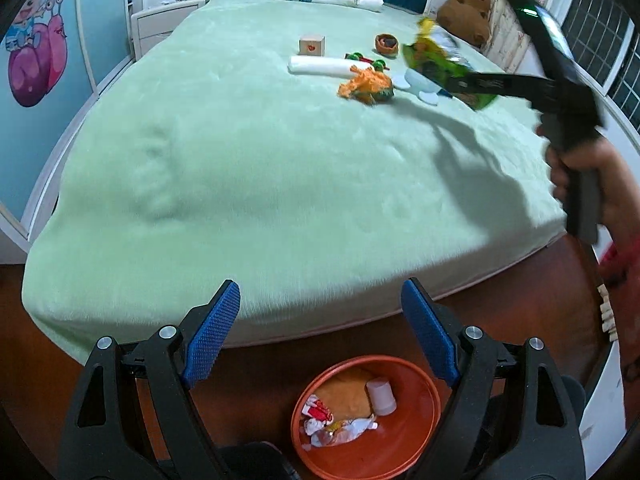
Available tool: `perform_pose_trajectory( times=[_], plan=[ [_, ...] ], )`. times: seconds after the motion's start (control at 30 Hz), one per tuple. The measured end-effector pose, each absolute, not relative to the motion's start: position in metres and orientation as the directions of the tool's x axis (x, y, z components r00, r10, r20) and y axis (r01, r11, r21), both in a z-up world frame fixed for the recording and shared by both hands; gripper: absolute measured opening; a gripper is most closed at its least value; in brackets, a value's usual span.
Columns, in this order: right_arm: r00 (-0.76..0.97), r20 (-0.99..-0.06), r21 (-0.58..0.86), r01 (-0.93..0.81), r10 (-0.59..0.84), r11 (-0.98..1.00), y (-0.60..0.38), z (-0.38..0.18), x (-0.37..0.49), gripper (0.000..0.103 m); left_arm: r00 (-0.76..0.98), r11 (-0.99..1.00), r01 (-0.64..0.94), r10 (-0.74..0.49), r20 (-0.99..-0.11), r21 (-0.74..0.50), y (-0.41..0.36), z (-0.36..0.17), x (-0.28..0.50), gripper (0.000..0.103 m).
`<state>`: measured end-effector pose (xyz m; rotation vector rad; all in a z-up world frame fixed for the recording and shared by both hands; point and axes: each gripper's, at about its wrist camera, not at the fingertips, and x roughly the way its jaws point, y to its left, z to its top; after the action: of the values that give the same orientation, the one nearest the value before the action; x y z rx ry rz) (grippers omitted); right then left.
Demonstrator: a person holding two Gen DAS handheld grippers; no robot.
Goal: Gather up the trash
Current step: 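Grasp the yellow-green chip bag with the right tool and lift it, then grasp the orange dinosaur toy with the left tool while the right tool holds the chip bag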
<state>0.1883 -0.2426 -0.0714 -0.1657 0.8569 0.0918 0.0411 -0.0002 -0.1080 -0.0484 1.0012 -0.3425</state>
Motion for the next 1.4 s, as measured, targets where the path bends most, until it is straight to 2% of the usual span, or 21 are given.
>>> perform_pose_trajectory(
  times=[0.33,0.63,0.8,1.17,1.3,1.33,1.37,1.4],
  plan=[
    [0.724,-0.669,0.046,-0.186,0.168,0.981,-0.276,-0.029,0.084,0.046,0.532,0.941,0.298,-0.301,-0.791,-0.157,-0.021,-0.088,0.067,0.081],
    [0.728,-0.645,0.12,-0.206,0.234,0.971,-0.286,-0.029,-0.004,0.046,0.557,0.929,0.357,-0.299,-0.775,-0.102,-0.068,-0.085,0.121,0.081],
    [0.726,-0.641,0.15,-0.201,0.25,0.968,-0.288,-0.036,-0.04,0.046,0.6,0.925,0.379,-0.261,-0.756,-0.019,-0.094,-0.084,0.155,0.081],
    [0.718,-0.642,0.191,-0.191,0.269,0.963,-0.287,-0.05,-0.077,0.046,0.491,0.93,0.353,-0.273,-0.827,-0.097,-0.119,-0.109,0.242,0.081],
    [0.71,-0.646,0.217,-0.181,0.279,0.959,-0.289,-0.056,-0.077,0.046,0.475,0.945,0.328,-0.18,-0.862,-0.016,-0.137,-0.124,0.257,0.081],
    [0.708,-0.649,0.218,-0.179,0.279,0.96,-0.288,-0.059,-0.076,0.046,0.478,0.947,0.32,-0.159,-0.864,0.003,-0.141,-0.126,0.258,0.08],
    [0.707,-0.651,0.215,-0.178,0.277,0.96,-0.288,-0.059,-0.076,0.046,0.485,0.949,0.315,-0.141,-0.863,0.021,-0.144,-0.126,0.258,0.071],
    [0.706,-0.655,0.209,-0.175,0.271,0.962,-0.287,-0.062,-0.075,0.046,0.489,0.949,0.316,-0.138,-0.861,0.027,-0.147,-0.125,0.257,0.068]
  ],
)
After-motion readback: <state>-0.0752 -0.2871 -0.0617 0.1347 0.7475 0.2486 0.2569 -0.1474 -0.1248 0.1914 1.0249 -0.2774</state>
